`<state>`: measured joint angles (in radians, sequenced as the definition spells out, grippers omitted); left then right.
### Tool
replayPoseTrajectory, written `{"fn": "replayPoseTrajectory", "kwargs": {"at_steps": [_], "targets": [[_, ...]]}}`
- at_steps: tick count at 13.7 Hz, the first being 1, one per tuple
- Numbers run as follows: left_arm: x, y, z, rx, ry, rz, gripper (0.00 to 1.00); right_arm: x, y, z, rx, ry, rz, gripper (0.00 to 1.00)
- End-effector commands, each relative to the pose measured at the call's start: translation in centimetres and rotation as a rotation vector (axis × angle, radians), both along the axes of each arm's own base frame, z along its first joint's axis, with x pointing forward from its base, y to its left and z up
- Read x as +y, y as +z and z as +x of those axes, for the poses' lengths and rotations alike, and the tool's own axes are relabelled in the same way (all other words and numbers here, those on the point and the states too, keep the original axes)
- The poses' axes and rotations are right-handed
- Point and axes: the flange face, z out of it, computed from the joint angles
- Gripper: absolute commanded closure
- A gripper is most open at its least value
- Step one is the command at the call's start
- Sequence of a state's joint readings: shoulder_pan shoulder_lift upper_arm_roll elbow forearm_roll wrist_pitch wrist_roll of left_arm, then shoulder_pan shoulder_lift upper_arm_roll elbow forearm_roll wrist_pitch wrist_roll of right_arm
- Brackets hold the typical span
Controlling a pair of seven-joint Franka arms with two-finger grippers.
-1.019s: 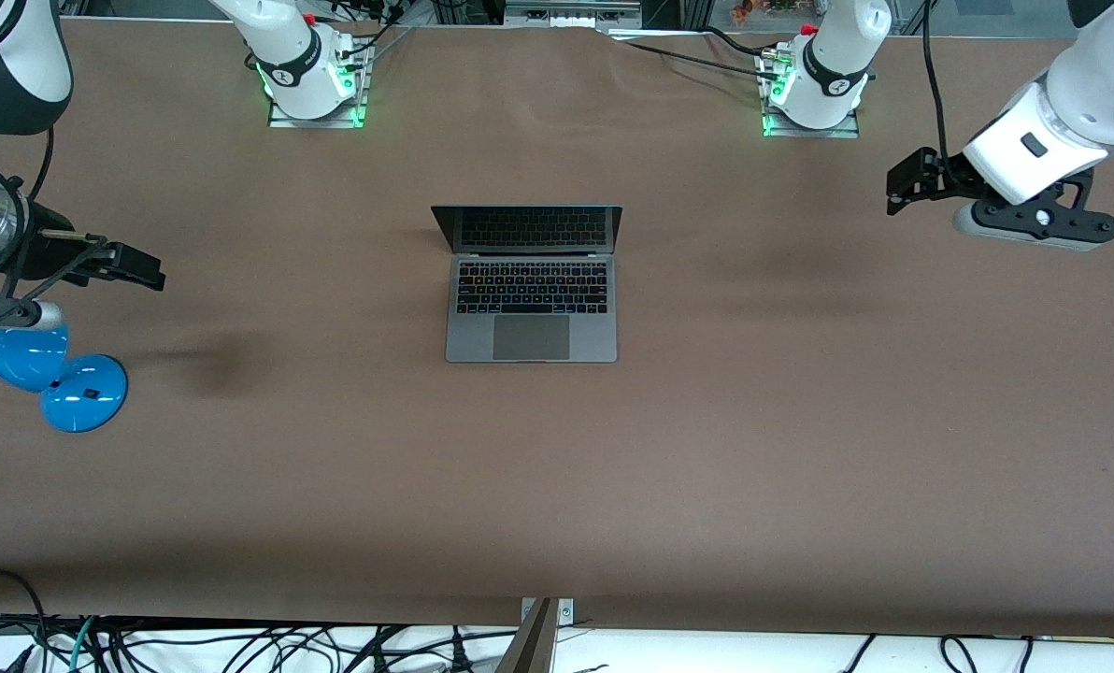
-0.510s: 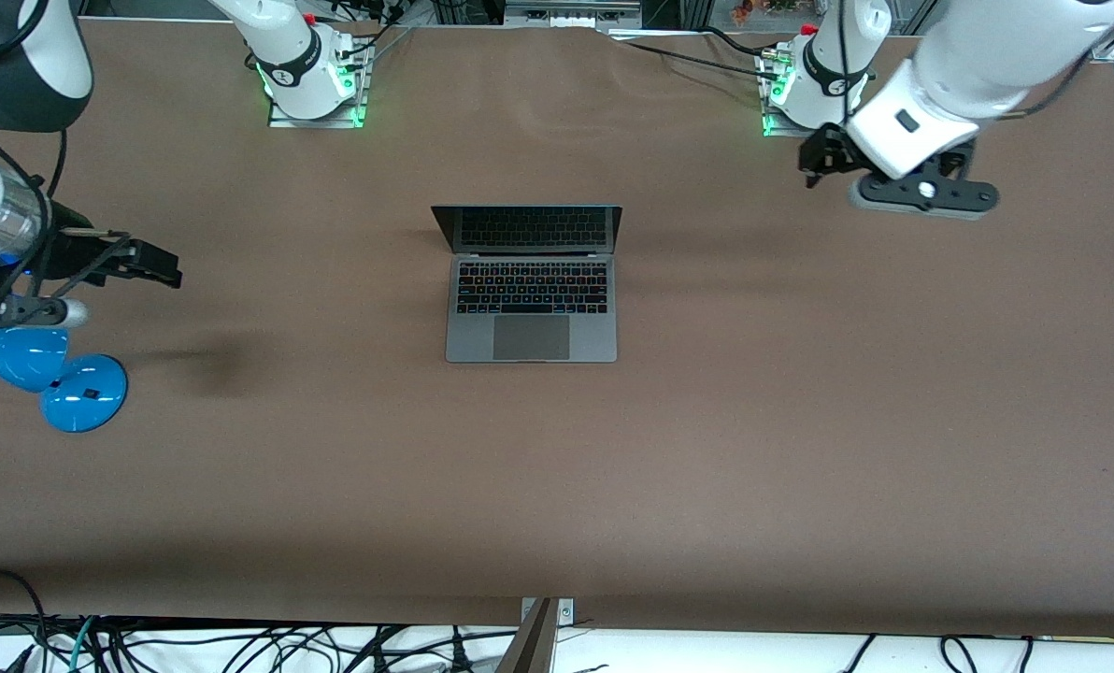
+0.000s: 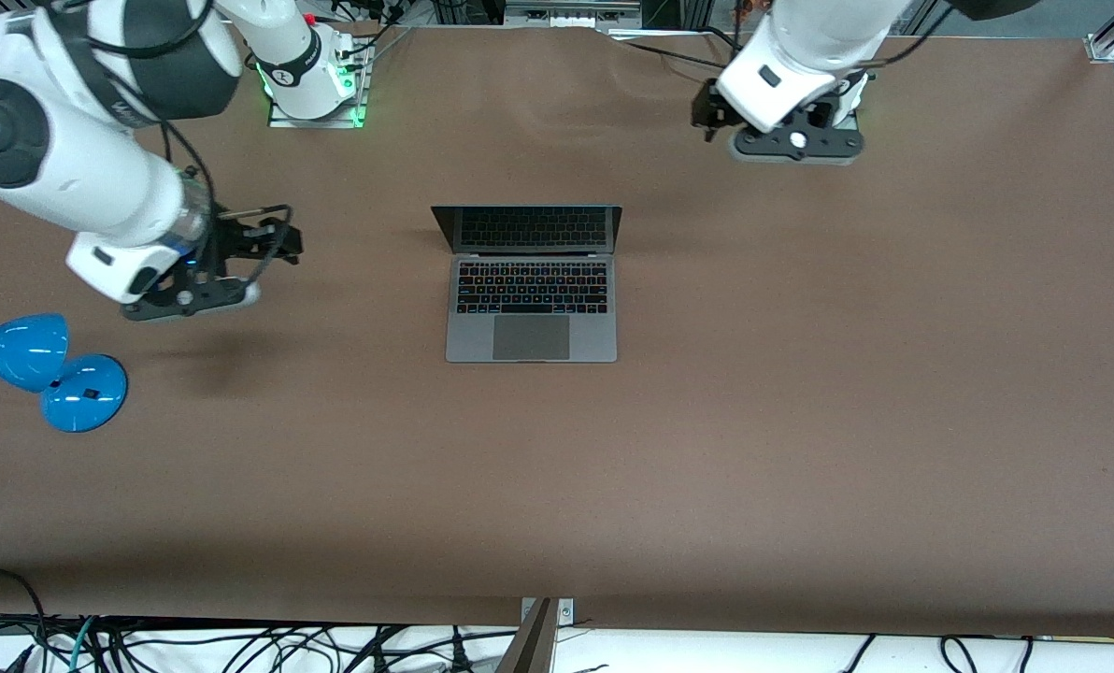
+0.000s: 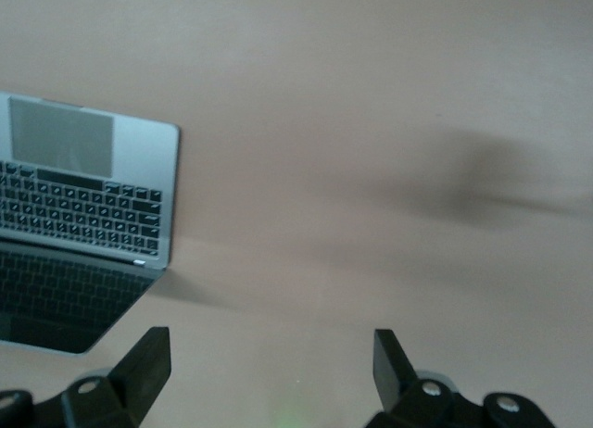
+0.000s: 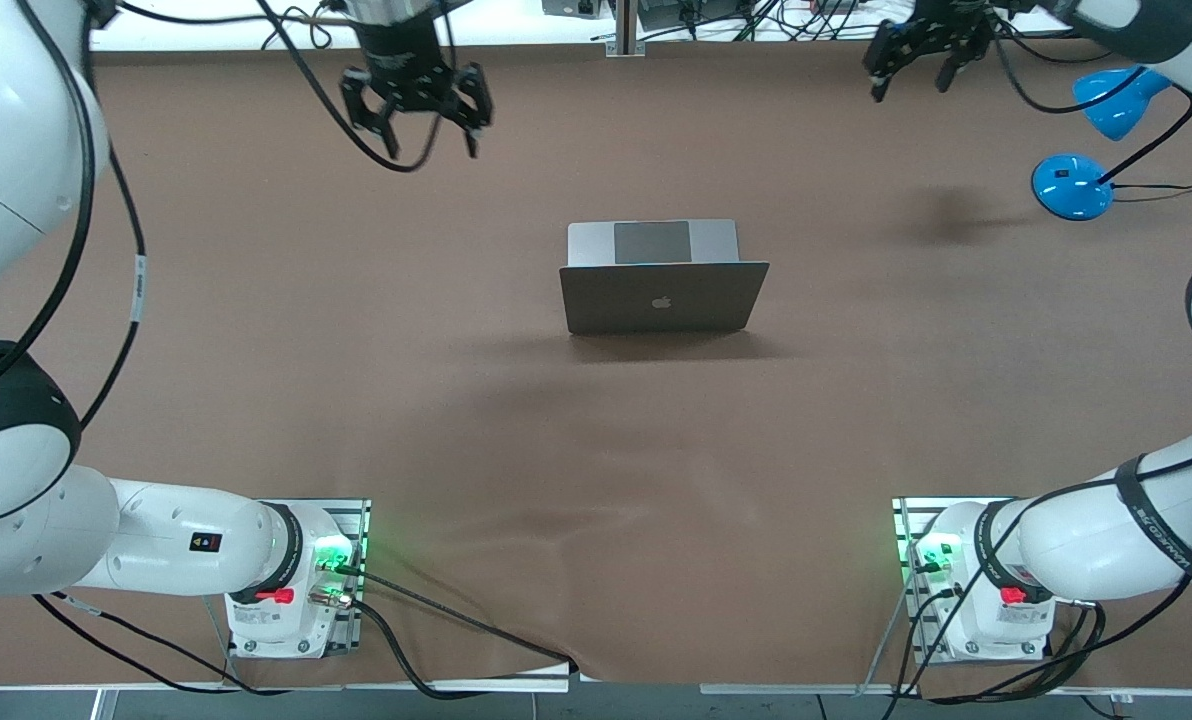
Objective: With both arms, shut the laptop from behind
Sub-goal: 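Move both grippers toward the laptop lid's back edge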
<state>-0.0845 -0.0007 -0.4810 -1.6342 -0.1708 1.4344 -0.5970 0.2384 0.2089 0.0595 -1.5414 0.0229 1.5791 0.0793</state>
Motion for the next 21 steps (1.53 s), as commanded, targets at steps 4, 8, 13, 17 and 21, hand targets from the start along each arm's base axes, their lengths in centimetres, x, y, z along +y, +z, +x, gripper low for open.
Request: {"fn": "replayPoseTrajectory", "kwargs": {"at_steps": [4, 8, 13, 17, 21], "targets": [[-6.1, -3.5, -2.0, 0.123, 0.131, -0.021, 0.26, 7.5, -1.6, -2.5, 0.079, -0.096, 0.049, 0.40], [-10.3, -6.8, -3.3, 0.175, 0.203, 0.006, 0.87, 11.7, -3.4, -4.2, 0.130, -0.148, 0.039, 0.68], [-12.3, -11.4, -3.9, 0.255, 0.180, 0.030, 1.00, 15.1, -7.3, -6.6, 0.344, -0.288, 0.065, 0.96], [-13.3, -14.8, -3.0, 0.337, 0.155, -0.014, 1.00, 16.2, -10.2, -7.8, 0.403, -0.255, 0.036, 1.00], [-13.4, -17.7, -2.1, 0.374, 0.158, -0.017, 1.00, 16.9, -14.0, -9.5, 0.483, -0.185, 0.027, 1.00]]}}
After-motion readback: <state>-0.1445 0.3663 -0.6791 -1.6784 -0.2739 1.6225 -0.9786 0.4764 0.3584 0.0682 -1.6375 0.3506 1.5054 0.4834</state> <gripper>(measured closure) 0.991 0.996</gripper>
